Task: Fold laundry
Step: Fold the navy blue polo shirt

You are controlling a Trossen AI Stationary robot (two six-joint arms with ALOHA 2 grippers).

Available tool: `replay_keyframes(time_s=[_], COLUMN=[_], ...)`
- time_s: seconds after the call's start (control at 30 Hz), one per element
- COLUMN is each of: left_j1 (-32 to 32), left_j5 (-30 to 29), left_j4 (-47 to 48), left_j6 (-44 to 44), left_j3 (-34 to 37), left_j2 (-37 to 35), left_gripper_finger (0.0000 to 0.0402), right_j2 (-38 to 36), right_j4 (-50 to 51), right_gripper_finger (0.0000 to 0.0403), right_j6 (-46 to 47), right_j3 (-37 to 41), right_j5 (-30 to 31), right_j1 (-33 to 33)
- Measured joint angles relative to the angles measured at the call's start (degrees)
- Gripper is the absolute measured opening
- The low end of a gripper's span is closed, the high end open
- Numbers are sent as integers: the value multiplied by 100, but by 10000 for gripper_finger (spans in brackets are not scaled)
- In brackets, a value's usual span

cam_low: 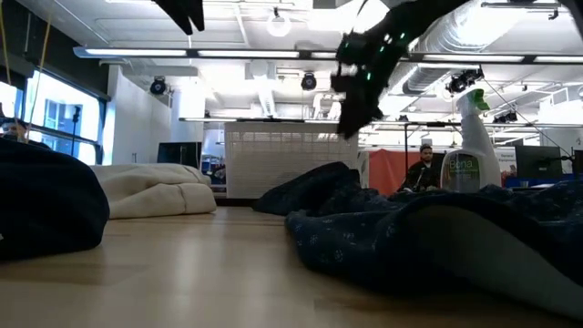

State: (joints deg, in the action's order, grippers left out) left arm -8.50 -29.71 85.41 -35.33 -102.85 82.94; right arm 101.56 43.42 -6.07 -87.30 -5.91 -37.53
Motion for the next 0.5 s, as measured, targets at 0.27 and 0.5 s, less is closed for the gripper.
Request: replay_keyframes(time_s=[0.27,0.5], left_j1=[10,-16], left_j5=[21,234], left_j4=[-2,-233], left_j6=[7,570], left_j3=[0,0], left_j2=[-2,-2], left_gripper_finger=[147,147], right_j2=[-140,669], right_j4=[23,-1125], right_gripper_finger=[216,202], right_j6=[-508,-614], right_j3=[503,793], right_j5=[-600,1321], right_j1=[1594,2875])
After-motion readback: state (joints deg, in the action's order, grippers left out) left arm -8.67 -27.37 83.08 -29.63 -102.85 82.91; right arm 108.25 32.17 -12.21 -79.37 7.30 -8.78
